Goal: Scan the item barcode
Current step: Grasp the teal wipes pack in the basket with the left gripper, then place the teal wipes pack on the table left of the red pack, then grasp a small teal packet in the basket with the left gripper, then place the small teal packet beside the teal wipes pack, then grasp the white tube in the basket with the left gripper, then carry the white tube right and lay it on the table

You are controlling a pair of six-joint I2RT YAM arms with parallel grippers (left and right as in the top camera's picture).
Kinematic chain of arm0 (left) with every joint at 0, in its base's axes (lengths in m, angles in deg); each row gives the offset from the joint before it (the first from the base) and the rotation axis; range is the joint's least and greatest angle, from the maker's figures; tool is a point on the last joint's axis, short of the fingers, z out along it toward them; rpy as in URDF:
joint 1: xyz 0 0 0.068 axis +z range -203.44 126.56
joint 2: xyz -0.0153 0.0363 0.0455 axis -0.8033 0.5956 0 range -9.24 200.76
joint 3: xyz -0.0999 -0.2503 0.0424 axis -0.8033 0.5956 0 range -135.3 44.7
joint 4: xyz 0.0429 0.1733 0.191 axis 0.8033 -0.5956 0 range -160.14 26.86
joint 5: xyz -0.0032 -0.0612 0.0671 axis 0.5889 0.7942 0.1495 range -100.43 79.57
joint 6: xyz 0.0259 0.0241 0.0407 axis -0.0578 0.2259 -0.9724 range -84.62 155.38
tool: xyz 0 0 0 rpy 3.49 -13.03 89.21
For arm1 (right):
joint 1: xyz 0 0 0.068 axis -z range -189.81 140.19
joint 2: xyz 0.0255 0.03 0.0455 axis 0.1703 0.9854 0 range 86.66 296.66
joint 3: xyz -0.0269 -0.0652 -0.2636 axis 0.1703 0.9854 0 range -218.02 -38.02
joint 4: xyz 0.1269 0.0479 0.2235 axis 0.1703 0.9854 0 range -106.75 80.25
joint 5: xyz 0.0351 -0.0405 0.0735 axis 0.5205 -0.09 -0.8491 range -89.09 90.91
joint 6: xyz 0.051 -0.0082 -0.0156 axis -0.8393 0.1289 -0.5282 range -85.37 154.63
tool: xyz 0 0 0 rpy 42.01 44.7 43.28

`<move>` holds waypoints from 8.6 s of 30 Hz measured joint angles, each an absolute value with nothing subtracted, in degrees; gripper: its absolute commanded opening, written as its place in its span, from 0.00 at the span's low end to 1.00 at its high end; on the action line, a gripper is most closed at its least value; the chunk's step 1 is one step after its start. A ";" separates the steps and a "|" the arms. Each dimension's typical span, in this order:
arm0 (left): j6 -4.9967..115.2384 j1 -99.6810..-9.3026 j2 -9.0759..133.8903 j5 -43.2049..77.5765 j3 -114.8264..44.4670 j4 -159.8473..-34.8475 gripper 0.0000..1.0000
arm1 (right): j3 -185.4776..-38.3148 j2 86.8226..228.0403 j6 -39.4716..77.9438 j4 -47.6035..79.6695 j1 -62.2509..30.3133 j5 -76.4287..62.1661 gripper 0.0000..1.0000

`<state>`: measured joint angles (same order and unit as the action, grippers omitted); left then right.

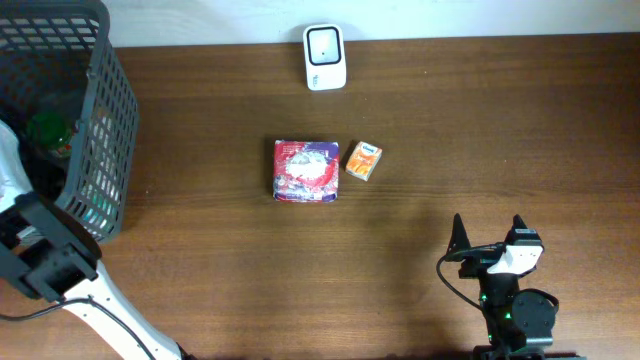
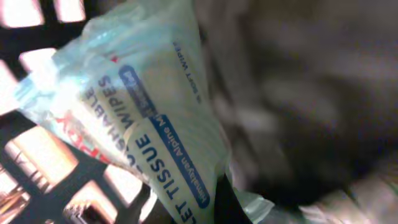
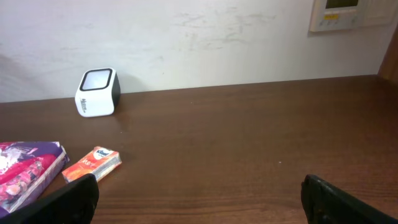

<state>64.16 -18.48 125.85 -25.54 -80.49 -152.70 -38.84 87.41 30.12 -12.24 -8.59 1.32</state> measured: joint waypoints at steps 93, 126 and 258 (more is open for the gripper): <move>43.02 -21.72 115.99 -5.55 -111.57 -158.56 0.98 | -38.84 87.35 30.14 -12.24 -8.59 1.32 0.99; 35.35 -14.26 116.91 1.75 -72.99 -152.90 0.00 | -38.84 87.39 30.14 -12.24 -8.59 1.34 0.99; 34.87 -22.61 116.25 20.79 -89.67 -131.28 0.00 | -38.84 87.35 30.14 -12.26 -8.59 1.34 0.99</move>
